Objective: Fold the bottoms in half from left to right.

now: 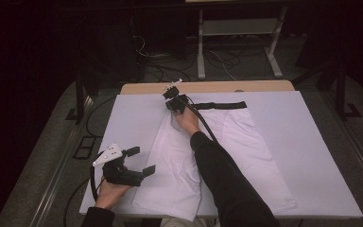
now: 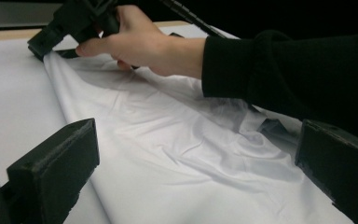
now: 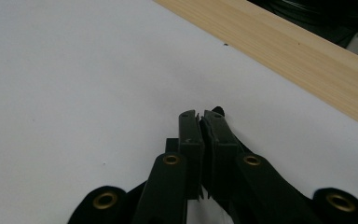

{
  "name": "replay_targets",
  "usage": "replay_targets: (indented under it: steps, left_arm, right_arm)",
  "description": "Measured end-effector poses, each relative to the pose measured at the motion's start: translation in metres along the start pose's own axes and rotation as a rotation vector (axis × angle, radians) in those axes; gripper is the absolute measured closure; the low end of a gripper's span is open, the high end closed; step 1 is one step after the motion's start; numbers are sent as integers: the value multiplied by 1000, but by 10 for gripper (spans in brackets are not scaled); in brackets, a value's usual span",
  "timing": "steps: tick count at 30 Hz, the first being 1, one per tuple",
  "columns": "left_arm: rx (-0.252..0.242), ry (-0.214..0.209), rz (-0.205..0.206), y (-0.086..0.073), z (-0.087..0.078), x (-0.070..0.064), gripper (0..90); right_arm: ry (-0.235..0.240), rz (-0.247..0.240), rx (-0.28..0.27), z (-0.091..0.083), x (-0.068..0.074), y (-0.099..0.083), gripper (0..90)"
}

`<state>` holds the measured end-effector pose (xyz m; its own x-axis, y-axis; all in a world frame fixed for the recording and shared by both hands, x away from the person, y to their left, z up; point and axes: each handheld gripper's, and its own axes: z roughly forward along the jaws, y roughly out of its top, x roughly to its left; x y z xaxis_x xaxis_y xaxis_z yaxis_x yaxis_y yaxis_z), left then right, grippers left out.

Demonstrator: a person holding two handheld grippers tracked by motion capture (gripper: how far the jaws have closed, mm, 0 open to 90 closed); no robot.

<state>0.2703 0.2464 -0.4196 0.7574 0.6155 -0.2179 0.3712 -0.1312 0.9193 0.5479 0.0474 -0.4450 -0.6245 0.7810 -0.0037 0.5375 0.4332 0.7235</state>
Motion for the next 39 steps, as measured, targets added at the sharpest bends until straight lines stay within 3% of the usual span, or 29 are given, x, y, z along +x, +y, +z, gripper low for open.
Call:
replay_targets:
  steps: [8,20,31,39]
  left_arm:
    - [72,17,-28,-7,-5,-1,0]
    - [144,16,-34,-10,-15,-5,0]
    - [224,-5,-28,-17,-22,-11,0]
    - [251,-12,-30,-23,-29,-14,0]
  right_arm:
    - [29,15,-22,-11,-1,1,851]
    - [93,33,-68,-23,-7,-6,852]
    - [91,17,-76,-28,-6,-6,852]
    - [92,20,-82,-30,-7,-7,852]
